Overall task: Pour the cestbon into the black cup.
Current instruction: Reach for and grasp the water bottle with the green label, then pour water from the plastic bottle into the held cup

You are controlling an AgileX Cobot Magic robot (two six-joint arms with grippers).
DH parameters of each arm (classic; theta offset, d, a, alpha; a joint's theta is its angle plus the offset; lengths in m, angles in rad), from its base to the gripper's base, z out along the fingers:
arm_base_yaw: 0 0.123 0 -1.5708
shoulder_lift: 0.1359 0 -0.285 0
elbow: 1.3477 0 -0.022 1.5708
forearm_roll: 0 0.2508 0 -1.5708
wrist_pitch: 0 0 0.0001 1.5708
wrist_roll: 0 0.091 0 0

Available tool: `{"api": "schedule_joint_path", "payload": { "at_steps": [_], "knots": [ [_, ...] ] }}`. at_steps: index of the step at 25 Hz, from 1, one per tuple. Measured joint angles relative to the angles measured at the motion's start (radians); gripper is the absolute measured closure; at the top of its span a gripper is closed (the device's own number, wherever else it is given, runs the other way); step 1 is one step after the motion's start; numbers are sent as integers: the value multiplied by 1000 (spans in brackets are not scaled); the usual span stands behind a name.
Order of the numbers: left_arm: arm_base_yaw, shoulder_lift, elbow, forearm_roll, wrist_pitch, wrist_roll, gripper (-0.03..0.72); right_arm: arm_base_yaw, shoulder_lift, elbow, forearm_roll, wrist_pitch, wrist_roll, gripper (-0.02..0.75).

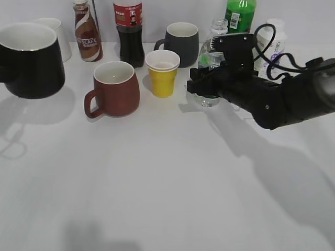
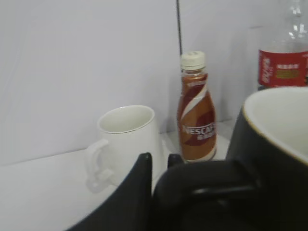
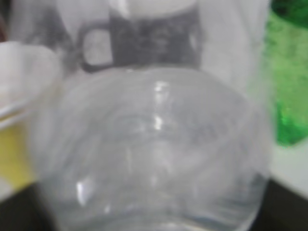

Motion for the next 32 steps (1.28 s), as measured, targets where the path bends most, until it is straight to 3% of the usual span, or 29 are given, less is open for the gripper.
{"api": "schedule_joint_path", "payload": {
  "at_steps": [3,7,11,16,22,32],
  "knots": [
    [-7,-21,0,84,15,-20,627,0,-86,31,-37,124,-2,275],
    [-65,-77,0,206,51,-129,628,0,-290,76,-311,291,-12,275],
    [-191,-99,0,277,155,-150,629,4,-461,61,-649,314,-12,275],
    [-368,-99,0,253,189,-192,629,39,-514,59,-887,359,-61,275],
    [-474,-99,0,184,260,-195,629,101,-514,48,-948,396,-245,275],
    [-512,-99,0,195,284,-226,629,102,-493,48,-950,401,-565,275]
  ]
}}
